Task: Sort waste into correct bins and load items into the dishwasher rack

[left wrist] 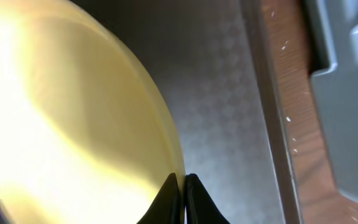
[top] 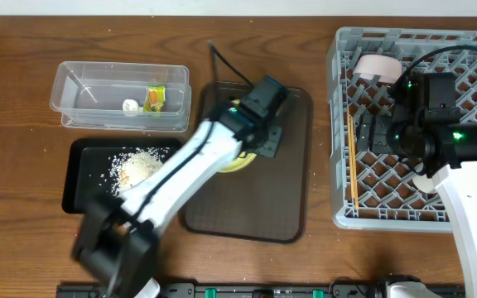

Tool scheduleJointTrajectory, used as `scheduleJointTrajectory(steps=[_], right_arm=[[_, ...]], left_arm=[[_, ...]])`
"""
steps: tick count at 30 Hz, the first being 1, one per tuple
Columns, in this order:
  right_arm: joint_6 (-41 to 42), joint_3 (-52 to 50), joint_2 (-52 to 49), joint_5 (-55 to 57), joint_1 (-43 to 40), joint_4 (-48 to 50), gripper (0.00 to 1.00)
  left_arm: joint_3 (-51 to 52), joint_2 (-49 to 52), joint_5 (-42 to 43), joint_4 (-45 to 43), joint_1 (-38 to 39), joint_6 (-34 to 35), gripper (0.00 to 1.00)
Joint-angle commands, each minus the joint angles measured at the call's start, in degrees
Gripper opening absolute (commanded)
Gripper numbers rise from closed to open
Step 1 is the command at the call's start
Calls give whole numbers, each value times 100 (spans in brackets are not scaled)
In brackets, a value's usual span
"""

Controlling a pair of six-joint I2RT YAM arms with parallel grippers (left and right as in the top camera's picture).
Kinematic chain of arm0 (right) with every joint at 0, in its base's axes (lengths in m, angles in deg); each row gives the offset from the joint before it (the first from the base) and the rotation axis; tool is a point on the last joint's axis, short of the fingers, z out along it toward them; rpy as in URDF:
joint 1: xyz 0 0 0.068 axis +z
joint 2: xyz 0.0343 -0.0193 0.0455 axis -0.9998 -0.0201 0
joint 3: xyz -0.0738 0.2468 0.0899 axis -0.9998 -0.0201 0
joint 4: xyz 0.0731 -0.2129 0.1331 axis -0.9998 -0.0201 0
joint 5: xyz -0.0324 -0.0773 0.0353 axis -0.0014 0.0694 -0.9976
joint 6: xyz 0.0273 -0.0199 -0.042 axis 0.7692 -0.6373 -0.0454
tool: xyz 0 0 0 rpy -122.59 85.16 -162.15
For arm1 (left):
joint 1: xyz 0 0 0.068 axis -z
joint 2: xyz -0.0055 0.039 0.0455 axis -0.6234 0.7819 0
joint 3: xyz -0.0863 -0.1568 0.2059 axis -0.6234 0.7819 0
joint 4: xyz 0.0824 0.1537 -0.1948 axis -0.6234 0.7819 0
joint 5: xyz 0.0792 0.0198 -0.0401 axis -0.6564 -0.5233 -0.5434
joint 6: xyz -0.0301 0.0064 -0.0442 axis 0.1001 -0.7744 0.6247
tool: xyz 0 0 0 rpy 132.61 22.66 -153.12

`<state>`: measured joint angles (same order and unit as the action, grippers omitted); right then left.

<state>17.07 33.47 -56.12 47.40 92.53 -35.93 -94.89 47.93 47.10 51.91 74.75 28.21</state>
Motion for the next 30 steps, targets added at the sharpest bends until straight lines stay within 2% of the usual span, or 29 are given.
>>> scheduleJointTrajectory(steps=[1,7,11,15,22,30], right_arm=[[-85,9,-44,-20,-72,-20,92],[-85,9,-44,-17,-72,-22,92],[-85,9,-44,-13,-72,35,92],[-85,9,-44,17,-72,48,92],[-83,9,-44,17,-72,98,92],[-81,9,-44,17,-72,205,92]], left_arm=[[44,-446,-24,254,-424,42,6],[44,-870,96,863,-1563,186,6],[44,-874,966,1080,-2468,177,6],[44,-874,1585,1102,-2981,-17,6],[44,-874,1644,1139,-2935,-57,6],[46,-861,1687,881,-2109,-57,6]])
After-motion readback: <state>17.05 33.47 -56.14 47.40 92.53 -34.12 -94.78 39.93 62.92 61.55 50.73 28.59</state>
